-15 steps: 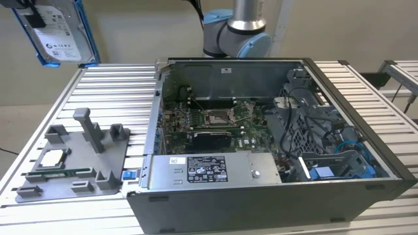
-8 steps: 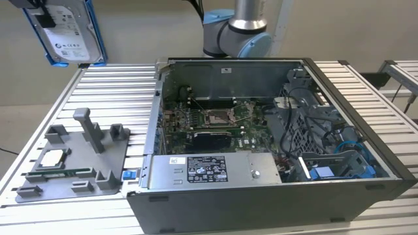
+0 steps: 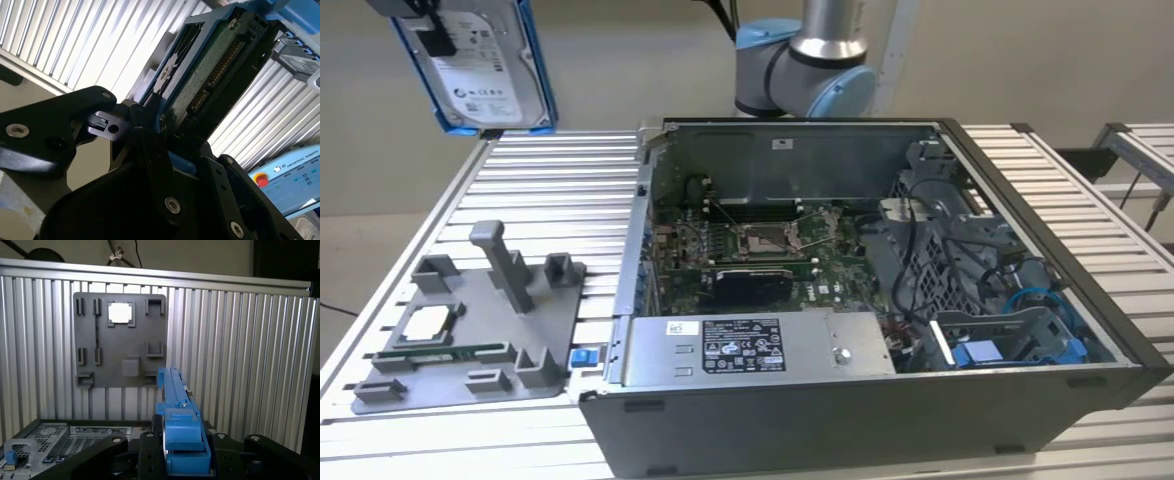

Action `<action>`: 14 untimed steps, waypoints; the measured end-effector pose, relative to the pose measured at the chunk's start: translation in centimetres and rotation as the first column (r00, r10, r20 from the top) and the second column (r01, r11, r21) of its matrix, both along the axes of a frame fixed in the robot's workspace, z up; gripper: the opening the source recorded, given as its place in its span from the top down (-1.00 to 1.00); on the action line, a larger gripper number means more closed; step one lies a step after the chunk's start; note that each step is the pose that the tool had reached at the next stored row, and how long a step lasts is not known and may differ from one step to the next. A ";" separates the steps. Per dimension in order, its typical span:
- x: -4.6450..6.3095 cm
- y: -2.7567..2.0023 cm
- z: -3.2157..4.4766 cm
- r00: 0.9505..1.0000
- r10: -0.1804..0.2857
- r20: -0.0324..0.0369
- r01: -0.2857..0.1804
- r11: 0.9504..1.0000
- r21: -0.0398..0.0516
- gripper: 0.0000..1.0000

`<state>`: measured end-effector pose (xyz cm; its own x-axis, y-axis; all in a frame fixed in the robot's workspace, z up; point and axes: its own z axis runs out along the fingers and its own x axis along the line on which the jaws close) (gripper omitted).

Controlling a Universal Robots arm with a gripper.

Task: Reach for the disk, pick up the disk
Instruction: 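Pick up the disk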

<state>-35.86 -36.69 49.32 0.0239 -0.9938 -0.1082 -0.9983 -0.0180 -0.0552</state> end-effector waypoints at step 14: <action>3.0 0.00 0.00 1.000 0.000 0.000 0.000 1.000 0.006 1.00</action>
<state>-32.87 -36.69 49.32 0.0239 -0.9932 -0.1141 -0.9983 -0.0177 -0.0553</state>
